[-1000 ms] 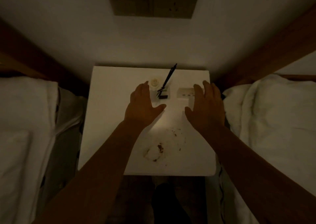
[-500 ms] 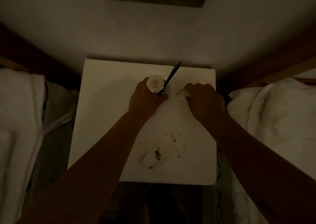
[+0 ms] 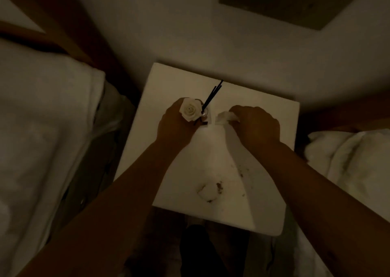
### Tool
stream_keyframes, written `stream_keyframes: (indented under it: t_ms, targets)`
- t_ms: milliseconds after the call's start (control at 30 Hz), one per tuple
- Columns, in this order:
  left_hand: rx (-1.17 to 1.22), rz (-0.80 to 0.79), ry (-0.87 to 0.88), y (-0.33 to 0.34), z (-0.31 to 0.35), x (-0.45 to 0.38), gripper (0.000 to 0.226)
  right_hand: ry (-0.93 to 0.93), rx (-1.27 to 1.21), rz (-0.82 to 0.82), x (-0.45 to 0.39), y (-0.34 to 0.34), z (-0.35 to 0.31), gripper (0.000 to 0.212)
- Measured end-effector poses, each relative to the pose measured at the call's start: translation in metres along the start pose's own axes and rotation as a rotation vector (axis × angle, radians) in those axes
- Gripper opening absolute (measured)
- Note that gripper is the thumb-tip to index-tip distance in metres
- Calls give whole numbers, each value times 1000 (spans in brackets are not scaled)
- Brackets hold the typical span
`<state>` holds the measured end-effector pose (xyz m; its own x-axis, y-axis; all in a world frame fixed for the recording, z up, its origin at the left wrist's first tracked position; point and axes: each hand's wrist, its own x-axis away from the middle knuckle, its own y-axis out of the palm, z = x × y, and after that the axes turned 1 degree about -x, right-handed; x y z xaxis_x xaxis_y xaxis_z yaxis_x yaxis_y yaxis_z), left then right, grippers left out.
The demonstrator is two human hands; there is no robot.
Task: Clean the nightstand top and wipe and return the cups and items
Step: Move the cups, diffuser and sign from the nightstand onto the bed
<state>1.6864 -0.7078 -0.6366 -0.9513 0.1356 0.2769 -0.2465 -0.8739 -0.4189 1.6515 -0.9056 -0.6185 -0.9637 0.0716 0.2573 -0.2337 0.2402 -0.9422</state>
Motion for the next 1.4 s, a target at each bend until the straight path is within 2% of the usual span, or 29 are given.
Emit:
stream_keyframes:
  t_ms: [233, 300, 400, 500, 700, 867, 1067, 1167, 1267, 1400]
  targets:
    - [49, 188, -98, -112, -48, 38, 38, -230, 49, 23, -15, 5, -134, 13]
    - [52, 284, -134, -148, -66, 58, 35, -317, 64, 15, -15, 12, -180, 14]
    - [-3, 395, -160, -200, -96, 92, 36, -436, 39, -18, -8, 25, -250, 13]
    - [-12, 488, -244, -243, -121, 126, 36, -522, 92, -62, 1, 35, -310, 14]
    - [-66, 699, -413, -324, -177, 208, 32, -805, 115, -190, 33, 66, -432, 16]
    - [8, 827, -573, -364, -215, 272, 32, -999, 143, -148, 72, 92, -509, 15]
    - [9, 939, -675, -398, -267, 324, 27, -1184, 198, -152, 105, 133, -588, 15]
    - [120, 999, -671, -408, -288, 338, 22, -1218, 232, -168, 114, 151, -616, 14]
    - [127, 1036, -633, -410, -301, 345, 27, -1218, 268, -172, 116, 165, -634, 14]
    - [94, 985, -615, -413, -315, 345, 28, -1217, 306, -186, 114, 186, -644, 16]
